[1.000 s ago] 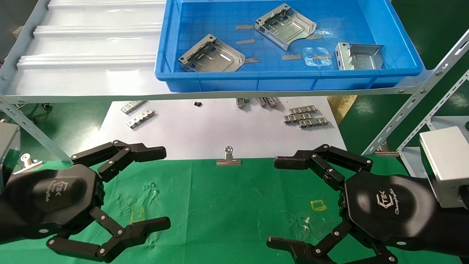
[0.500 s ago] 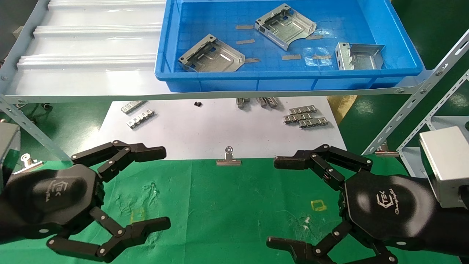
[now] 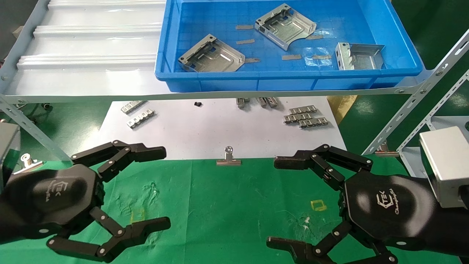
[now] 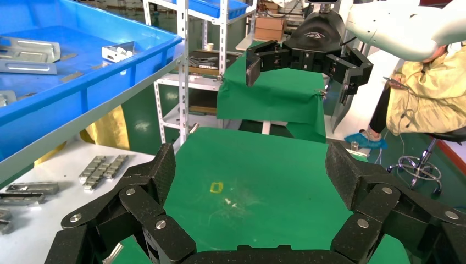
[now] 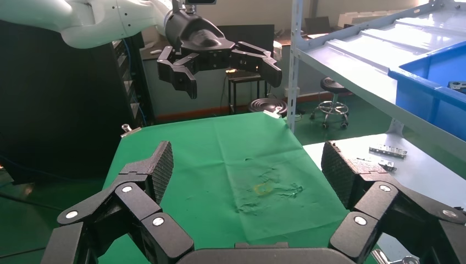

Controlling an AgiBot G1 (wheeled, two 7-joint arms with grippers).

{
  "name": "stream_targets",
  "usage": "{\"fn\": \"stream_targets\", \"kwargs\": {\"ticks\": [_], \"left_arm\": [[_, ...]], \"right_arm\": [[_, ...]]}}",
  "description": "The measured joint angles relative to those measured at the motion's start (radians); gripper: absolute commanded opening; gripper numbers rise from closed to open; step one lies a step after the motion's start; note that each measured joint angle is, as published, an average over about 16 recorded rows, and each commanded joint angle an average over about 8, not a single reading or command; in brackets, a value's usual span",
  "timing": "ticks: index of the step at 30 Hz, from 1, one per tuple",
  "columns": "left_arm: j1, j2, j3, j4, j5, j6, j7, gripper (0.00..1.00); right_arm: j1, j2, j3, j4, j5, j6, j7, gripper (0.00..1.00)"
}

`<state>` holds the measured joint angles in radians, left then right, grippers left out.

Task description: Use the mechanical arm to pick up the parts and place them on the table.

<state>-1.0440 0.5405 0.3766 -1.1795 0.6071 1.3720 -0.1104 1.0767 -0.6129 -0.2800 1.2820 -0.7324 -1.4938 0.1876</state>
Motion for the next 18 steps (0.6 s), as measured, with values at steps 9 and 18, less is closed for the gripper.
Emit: {"fn": "stream_targets", "kwargs": {"ticks": [9,18], "left_arm": [[0.0,0.0,0.0,0.0,0.0,0.0,0.0,0.0],[0.0,0.0,0.0,0.0,0.0,0.0,0.0,0.3]], "right_arm": [[0.0,0.0,0.0,0.0,0.0,0.0,0.0,1.0],[0.0,0.0,0.0,0.0,0.0,0.0,0.0,1.0]]}}
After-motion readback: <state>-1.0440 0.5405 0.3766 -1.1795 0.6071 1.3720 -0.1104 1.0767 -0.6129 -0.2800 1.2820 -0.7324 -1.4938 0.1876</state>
